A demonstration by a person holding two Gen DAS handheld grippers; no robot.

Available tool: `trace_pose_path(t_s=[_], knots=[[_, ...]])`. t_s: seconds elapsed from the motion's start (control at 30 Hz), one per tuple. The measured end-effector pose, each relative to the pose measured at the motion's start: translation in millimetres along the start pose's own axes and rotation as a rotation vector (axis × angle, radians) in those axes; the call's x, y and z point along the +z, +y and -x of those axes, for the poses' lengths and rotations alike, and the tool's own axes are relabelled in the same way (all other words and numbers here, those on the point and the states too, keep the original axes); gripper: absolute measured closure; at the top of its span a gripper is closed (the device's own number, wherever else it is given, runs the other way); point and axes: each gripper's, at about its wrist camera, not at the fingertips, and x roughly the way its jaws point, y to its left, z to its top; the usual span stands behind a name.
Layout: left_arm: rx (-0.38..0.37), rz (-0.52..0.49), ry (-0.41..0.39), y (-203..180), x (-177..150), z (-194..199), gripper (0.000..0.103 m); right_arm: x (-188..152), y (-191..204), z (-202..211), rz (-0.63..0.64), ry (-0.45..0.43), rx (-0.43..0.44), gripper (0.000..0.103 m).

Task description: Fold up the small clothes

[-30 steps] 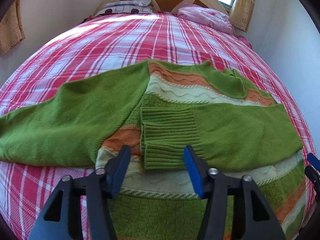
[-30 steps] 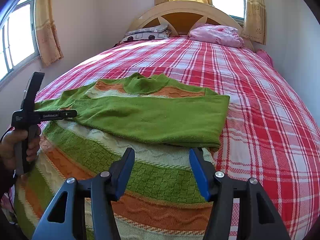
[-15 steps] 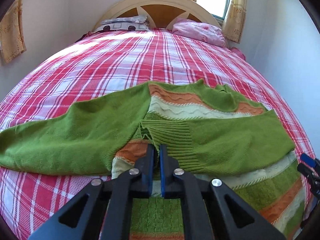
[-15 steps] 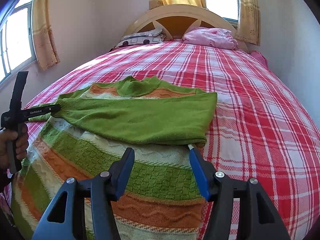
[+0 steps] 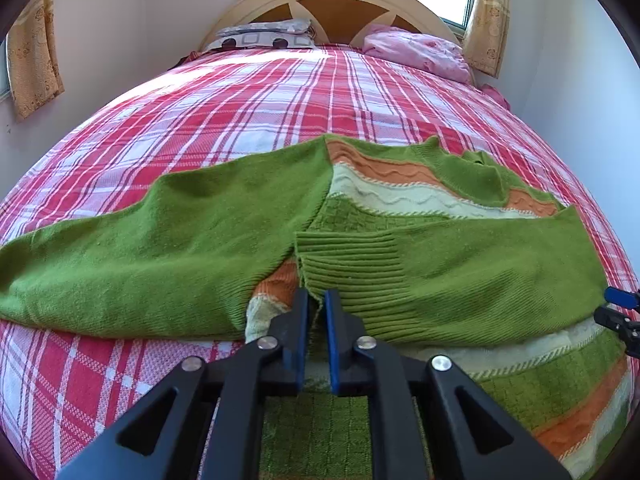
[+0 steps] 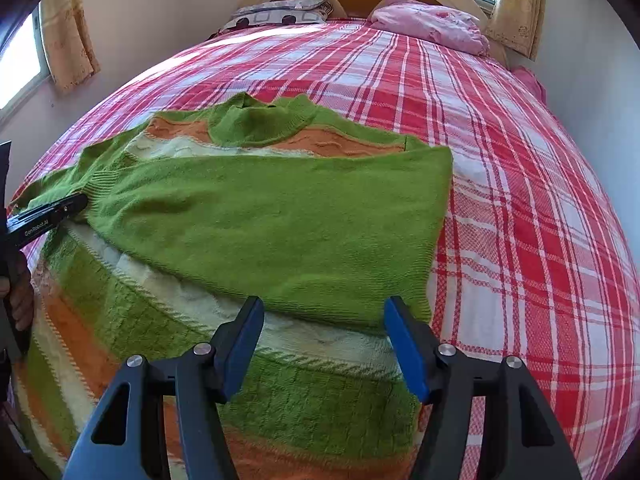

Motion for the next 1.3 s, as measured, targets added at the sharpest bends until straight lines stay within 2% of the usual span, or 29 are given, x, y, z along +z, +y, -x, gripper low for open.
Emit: trace_pose_path(t_s=[0.1, 0.13, 0.2, 0.27, 0.33, 0.4, 0.43, 0.53, 0.63, 0.67, 0.73, 0.9, 1.03, 1.13, 1.2, 1.3], knots=[[-0.003, 0.006, 0.0, 1, -1, 1, 0.089, 12, 13, 0, 0.039, -0.033, -0.024, 0.039], [-0.005, 0.003, -0.004, 1, -1, 2, 0.089, 14, 15, -8, 0.037, -0.02, -0.029, 0.039], [-0.006, 0.002, -0.002, 2, -3, 8, 0.082, 12, 15, -39, 0.022, 0.118, -0.026, 0.038], [-0.023, 0.005, -0.018, 9, -6, 22, 0.081, 14, 16, -35, 0.005, 0.088, -0.049, 0.038], [0.008, -0.01, -0.049, 20, -11, 40, 0.064, 19, 27, -26, 0.032, 0.062, -0.071, 0.038], [0.066, -0.02, -0.102, 39, -17, 59, 0.028, 28, 44, -18, 0.069, 0.017, -0.032, 0.038], [0.121, -0.025, -0.126, 52, -20, 68, 0.024, 34, 55, -19, 0.087, 0.004, -0.011, 0.038], [0.241, -0.025, -0.132, 94, -25, 78, 0.024, 47, 82, -30, 0.119, -0.025, 0.062, 0.038], [0.356, 0.039, -0.106, 145, -28, 80, 0.024, 44, 115, -53, 0.162, 0.029, 0.123, 0.038], [0.404, 0.078, -0.098, 167, -29, 81, 0.024, 38, 128, -62, 0.192, 0.064, 0.156, 0.038], [0.477, 0.156, -0.09, 202, -33, 84, 0.024, 29, 145, -58, 0.243, -0.014, 0.101, 0.038], [0.572, 0.388, -0.094, 279, -47, 93, 0.025, 23, 139, -57, 0.187, -0.038, 0.134, 0.037], [0.552, 0.5, -0.094, 304, -53, 89, 0.032, 21, 140, -58, 0.196, -0.05, 0.119, 0.036], [0.471, 0.569, -0.111, 309, -54, 85, 0.041, 18, 140, -56, 0.203, -0.06, 0.098, 0.034], [0.444, 0.585, -0.114, 310, -52, 80, 0.043, 18, 139, -56, 0.199, -0.061, 0.099, 0.034], [0.457, 0.563, -0.092, 309, -43, 64, 0.045, 18, 137, -57, 0.195, -0.061, 0.099, 0.033]])
